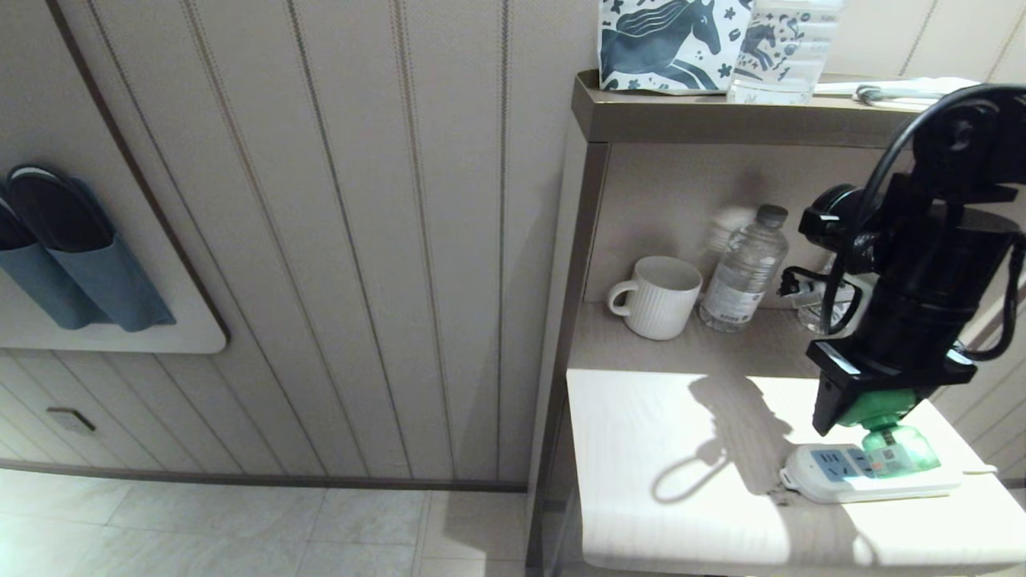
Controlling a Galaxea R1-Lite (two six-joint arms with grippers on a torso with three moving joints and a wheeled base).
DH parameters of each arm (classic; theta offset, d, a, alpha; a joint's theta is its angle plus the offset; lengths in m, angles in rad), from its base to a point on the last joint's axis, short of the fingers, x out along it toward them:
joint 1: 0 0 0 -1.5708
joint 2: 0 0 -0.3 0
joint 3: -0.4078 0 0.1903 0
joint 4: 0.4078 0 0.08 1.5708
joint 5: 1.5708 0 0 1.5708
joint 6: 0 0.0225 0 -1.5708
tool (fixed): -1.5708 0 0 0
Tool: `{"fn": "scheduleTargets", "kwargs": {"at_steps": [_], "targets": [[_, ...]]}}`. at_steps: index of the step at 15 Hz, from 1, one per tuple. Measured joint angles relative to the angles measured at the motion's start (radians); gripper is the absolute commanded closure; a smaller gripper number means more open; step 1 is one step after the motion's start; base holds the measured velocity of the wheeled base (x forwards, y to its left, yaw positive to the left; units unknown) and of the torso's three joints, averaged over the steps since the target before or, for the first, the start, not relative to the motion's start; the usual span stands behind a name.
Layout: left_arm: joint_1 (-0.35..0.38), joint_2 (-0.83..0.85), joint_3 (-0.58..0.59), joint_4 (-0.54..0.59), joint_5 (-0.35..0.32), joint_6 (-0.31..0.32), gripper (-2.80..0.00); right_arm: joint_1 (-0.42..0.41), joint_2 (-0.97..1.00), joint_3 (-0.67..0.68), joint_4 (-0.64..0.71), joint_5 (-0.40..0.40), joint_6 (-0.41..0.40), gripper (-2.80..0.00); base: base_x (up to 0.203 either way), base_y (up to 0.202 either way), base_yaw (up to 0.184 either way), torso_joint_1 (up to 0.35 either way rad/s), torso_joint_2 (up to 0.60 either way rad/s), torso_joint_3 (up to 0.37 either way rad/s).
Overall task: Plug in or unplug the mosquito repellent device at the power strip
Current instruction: Insert the plug into the socket
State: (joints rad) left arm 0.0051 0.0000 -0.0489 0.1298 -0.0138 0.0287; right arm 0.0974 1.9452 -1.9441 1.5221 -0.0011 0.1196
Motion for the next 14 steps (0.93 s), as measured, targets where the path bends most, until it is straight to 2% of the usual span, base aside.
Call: {"fn": "scheduleTargets", "kwargs": {"at_steps": [9, 14], "targets": [[0.0, 0.0, 0.0, 0.0, 0.0, 0.0, 0.0, -0.014, 0.055, -0.012, 0.0, 0.018, -0.013, 0.0, 0.0, 0.0, 0.0, 0.0, 0.0, 0.0], [0.0, 0.0, 0.0, 0.0, 0.0, 0.0, 0.0, -0.033, 0.065, -0.003, 0.0, 0.014, -0.049, 0.0, 0.0, 0.0, 0.0, 0.0, 0.0, 0.0]]}}
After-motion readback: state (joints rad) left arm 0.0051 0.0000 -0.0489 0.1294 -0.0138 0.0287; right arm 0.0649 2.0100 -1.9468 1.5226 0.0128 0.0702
